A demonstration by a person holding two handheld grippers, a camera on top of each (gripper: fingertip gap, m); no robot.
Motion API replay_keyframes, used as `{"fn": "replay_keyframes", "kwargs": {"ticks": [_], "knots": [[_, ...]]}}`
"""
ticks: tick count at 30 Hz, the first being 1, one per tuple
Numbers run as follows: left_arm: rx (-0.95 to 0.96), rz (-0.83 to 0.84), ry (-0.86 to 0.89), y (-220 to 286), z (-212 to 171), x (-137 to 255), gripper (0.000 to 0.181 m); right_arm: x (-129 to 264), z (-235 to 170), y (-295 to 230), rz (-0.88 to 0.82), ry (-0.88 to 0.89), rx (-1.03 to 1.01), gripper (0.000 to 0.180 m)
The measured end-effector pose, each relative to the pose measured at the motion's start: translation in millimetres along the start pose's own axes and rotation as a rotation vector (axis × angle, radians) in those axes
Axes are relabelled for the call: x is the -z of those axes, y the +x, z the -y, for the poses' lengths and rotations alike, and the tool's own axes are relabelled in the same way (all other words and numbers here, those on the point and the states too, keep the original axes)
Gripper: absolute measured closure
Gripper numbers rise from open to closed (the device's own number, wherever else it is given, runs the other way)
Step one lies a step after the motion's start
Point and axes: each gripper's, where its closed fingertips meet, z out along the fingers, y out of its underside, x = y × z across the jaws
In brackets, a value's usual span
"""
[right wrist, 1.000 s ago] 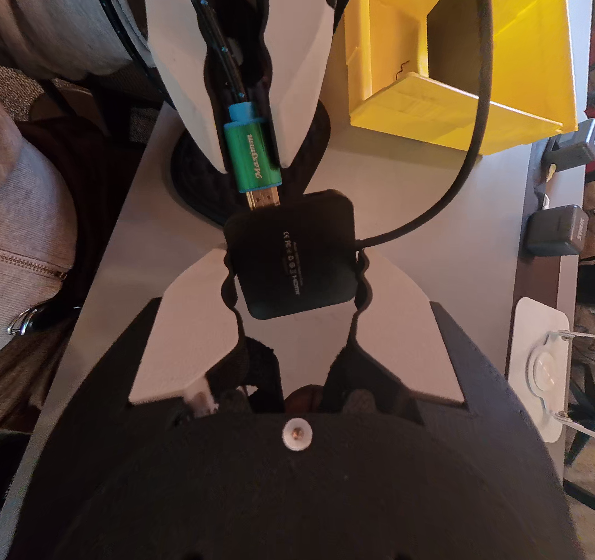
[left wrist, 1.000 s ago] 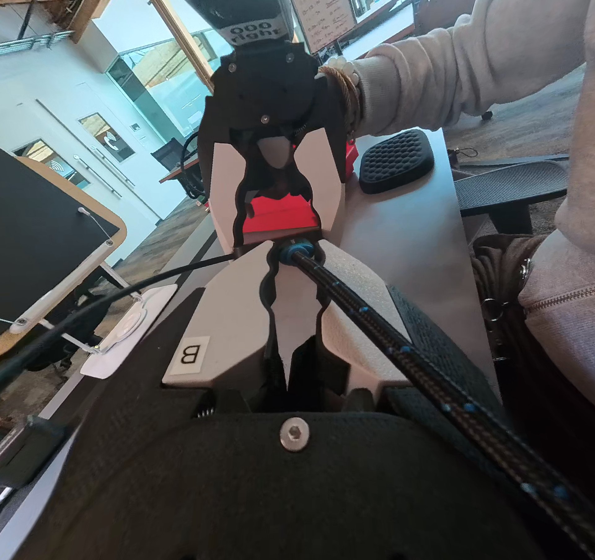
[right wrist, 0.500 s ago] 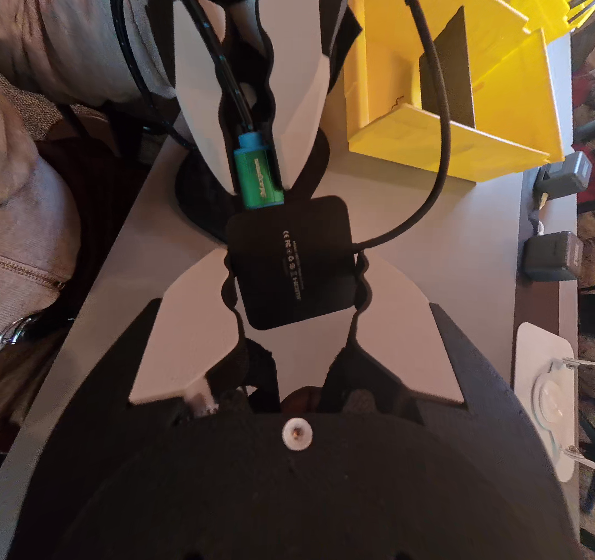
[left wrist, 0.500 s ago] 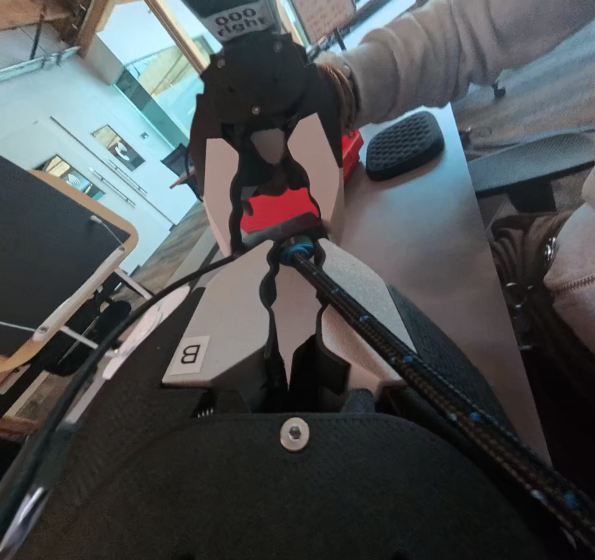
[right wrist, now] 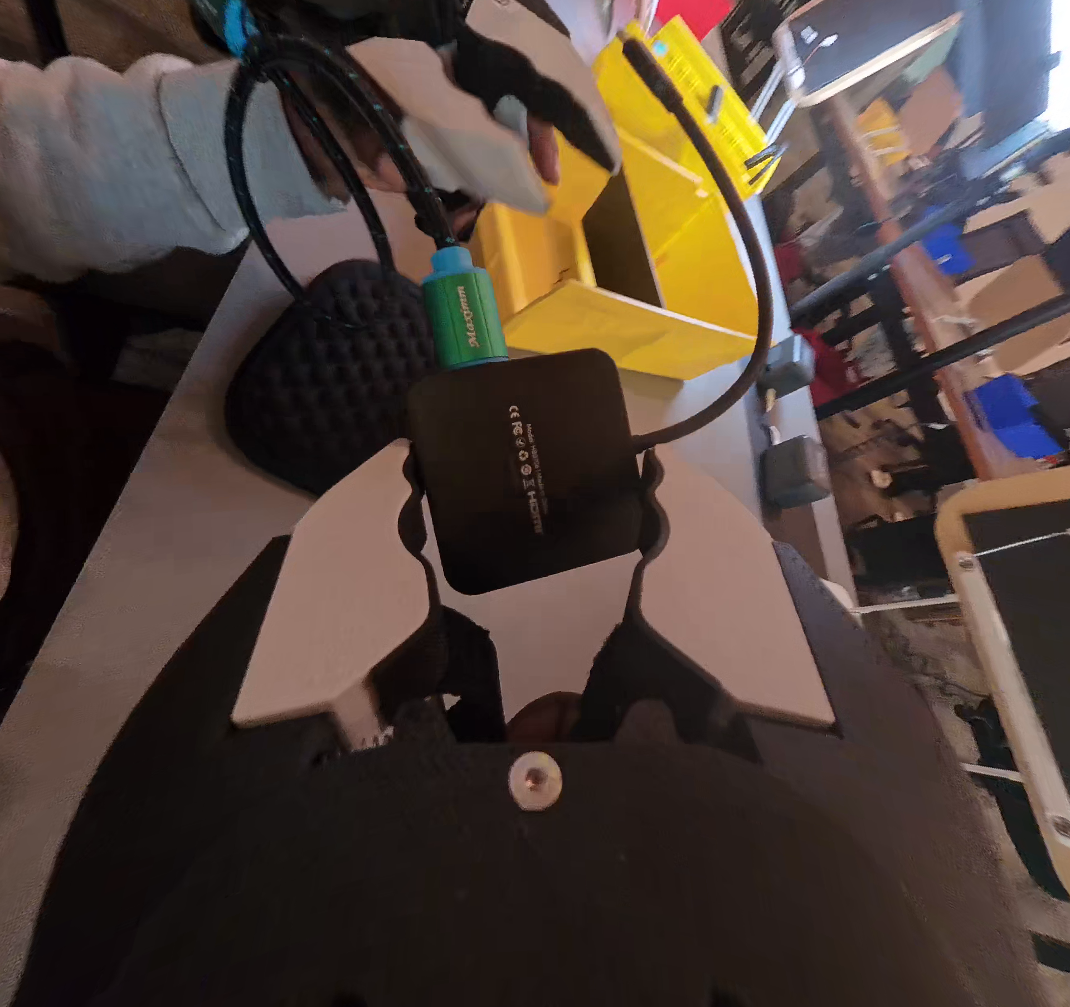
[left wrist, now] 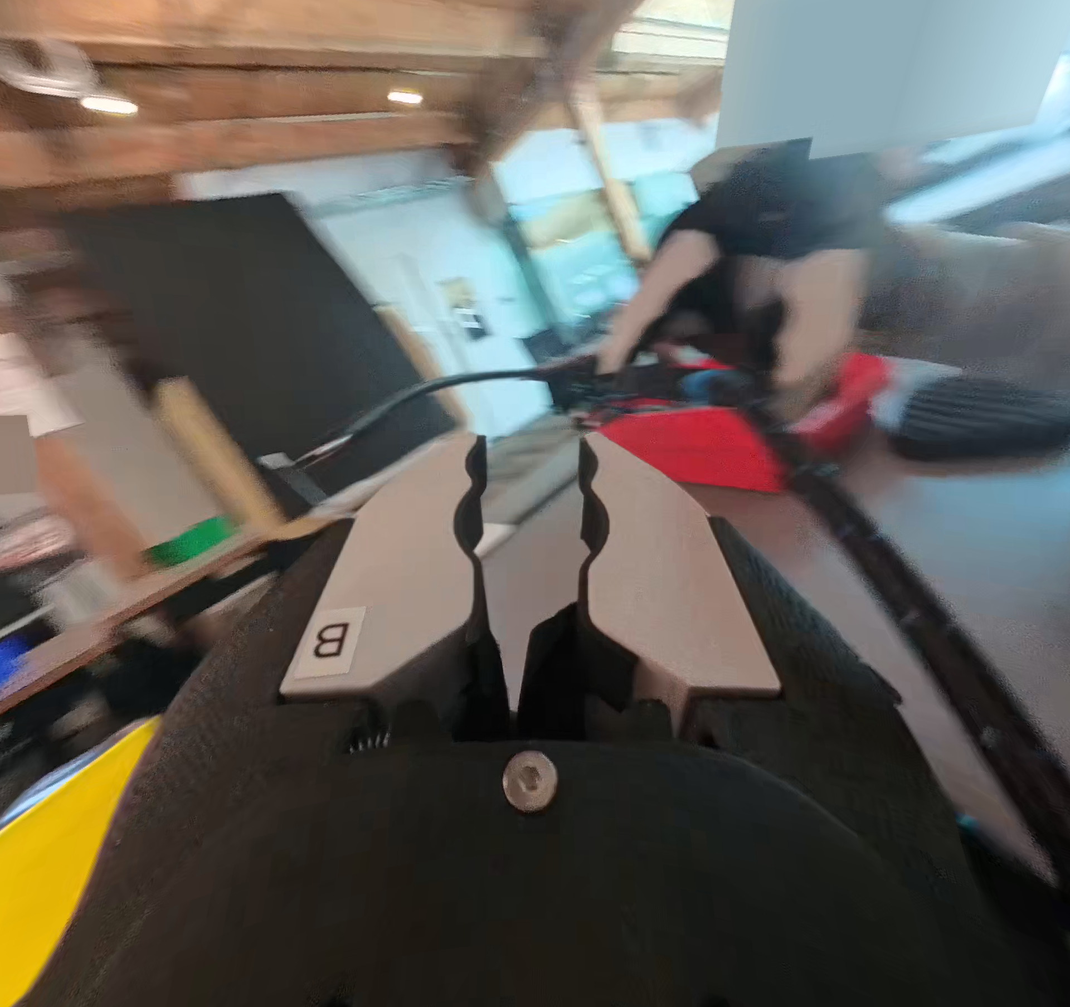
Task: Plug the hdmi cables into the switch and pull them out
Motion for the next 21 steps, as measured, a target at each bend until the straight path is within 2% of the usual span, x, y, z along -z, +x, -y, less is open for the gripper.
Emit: {"fn": "replay_keyframes", "kwargs": {"ticks": [2,5,7,13,17,21], "knots": [[-0.013,0.252,0.022,-44,6,18,0.152,11,7,5,-0.049,0.036,0.026,0.107],[0.090,0.455,0.110,-79,18,46,0.145,29,11,17,-0.135,0.052,0.037,0.107],[0.180,0.554,0.146,-98,19,62,0.133,42,9,28,-0.194,0.066,0.014,0.107],[0.315,0.622,0.197,-119,23,87,0.104,99,-13,68,-0.444,0.085,-0.141,0.107],[0.320,0.619,0.219,-120,30,96,0.107,150,-38,97,-0.665,0.103,-0.276,0.107],[0.304,0.636,0.267,-120,43,107,0.124,206,-80,123,-0.895,0.108,-0.442,0.107]]}}
